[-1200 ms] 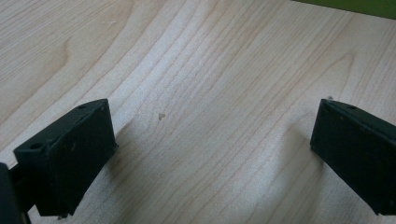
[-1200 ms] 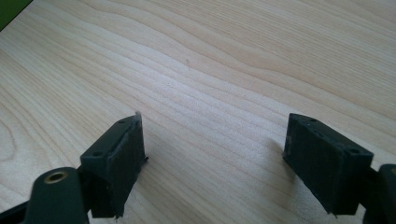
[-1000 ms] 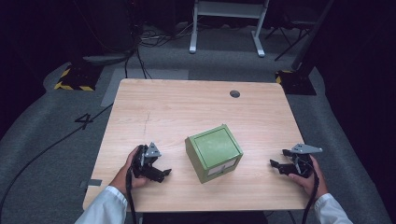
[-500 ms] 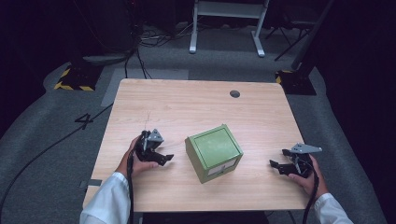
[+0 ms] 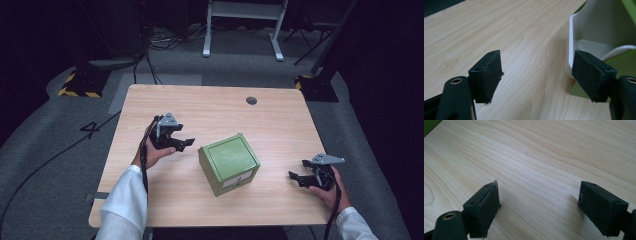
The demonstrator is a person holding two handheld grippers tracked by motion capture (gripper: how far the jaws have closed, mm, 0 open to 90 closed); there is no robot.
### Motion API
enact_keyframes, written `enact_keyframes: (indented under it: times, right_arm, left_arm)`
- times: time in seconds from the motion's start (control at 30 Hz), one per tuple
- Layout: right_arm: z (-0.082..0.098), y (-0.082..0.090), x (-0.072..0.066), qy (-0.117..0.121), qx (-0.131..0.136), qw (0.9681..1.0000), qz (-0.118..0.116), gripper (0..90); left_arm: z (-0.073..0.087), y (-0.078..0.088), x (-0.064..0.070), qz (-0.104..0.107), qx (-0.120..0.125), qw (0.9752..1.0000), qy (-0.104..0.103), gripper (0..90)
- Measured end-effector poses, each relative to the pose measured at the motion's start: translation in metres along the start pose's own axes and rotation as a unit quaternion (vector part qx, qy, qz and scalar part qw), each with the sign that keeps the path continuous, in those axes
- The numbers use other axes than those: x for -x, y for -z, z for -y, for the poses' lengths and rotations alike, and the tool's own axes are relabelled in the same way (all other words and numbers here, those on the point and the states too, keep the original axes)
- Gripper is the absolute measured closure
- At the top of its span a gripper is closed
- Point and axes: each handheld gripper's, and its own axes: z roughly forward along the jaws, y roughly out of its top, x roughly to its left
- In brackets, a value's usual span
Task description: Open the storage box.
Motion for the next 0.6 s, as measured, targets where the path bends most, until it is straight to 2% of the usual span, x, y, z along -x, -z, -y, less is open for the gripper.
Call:
enact_keyframes:
  times: [0.23,0.33,0.37,0.43,0.47,0.5,0.57,0.6]
  right_arm:
    - [0.000,0.000,0.000,0.000,0.000,1.0000,0.000,17.2]
    - [0.000,0.000,0.000,0.000,0.000,1.0000,0.001,17.2]
    - [0.000,0.000,0.000,0.000,0.000,1.0000,0.001,17.1]
    - [0.000,0.000,0.000,0.000,0.000,1.0000,0.001,17.1]
    - [0.000,0.000,0.000,0.000,0.000,1.0000,0.001,17.1]
    - [0.000,0.000,0.000,0.000,0.000,1.0000,0.001,17.1]
    - [0.000,0.000,0.000,0.000,0.000,1.0000,0.001,17.1]
    - [0.000,0.000,0.000,0.000,0.000,1.0000,0.001,17.1]
  left_arm:
    - [-0.012,-0.014,0.002,0.010,0.005,0.9999,-0.004,26.9]
    - [-0.015,-0.024,0.001,0.019,-0.007,0.9998,-0.001,27.0]
    - [-0.017,-0.030,0.000,0.030,-0.009,0.9995,0.004,26.9]
    - [-0.018,-0.032,-0.001,0.036,-0.011,0.9993,0.002,26.9]
    - [-0.019,-0.036,-0.001,0.055,-0.012,0.9984,0.003,26.8]
    - [-0.020,-0.038,-0.002,0.063,-0.013,0.9979,0.003,26.7]
    - [-0.022,-0.042,-0.001,0.077,-0.013,0.9969,-0.002,26.2]
    - [-0.022,-0.042,-0.001,0.077,-0.013,0.9969,-0.002,26.3]
